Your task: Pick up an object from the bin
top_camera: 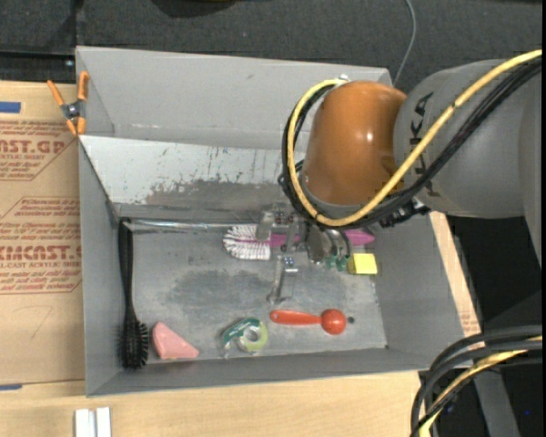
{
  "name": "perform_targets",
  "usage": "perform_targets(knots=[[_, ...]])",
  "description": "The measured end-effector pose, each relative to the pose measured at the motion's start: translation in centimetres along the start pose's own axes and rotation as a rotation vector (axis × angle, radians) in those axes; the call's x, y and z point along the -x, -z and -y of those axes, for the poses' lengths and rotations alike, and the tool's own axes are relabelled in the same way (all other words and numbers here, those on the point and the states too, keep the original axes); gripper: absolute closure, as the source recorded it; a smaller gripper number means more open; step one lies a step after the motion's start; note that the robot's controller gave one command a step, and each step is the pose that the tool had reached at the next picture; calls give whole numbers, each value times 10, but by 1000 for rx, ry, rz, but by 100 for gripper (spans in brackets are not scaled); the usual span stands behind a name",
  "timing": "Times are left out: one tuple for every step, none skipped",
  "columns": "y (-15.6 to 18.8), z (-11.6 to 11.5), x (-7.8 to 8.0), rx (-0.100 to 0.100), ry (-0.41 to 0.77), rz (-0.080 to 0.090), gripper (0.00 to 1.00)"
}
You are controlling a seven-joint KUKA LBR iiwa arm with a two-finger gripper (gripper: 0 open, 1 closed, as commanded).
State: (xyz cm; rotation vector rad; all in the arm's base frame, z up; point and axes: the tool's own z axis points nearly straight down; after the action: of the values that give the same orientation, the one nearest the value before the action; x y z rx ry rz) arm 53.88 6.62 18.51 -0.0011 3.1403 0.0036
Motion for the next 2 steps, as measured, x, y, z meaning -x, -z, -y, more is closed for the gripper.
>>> perform_targets(knots=[[0, 0, 0, 0, 0, 0, 0], [-66, 71, -2, -1, 137, 2, 0]])
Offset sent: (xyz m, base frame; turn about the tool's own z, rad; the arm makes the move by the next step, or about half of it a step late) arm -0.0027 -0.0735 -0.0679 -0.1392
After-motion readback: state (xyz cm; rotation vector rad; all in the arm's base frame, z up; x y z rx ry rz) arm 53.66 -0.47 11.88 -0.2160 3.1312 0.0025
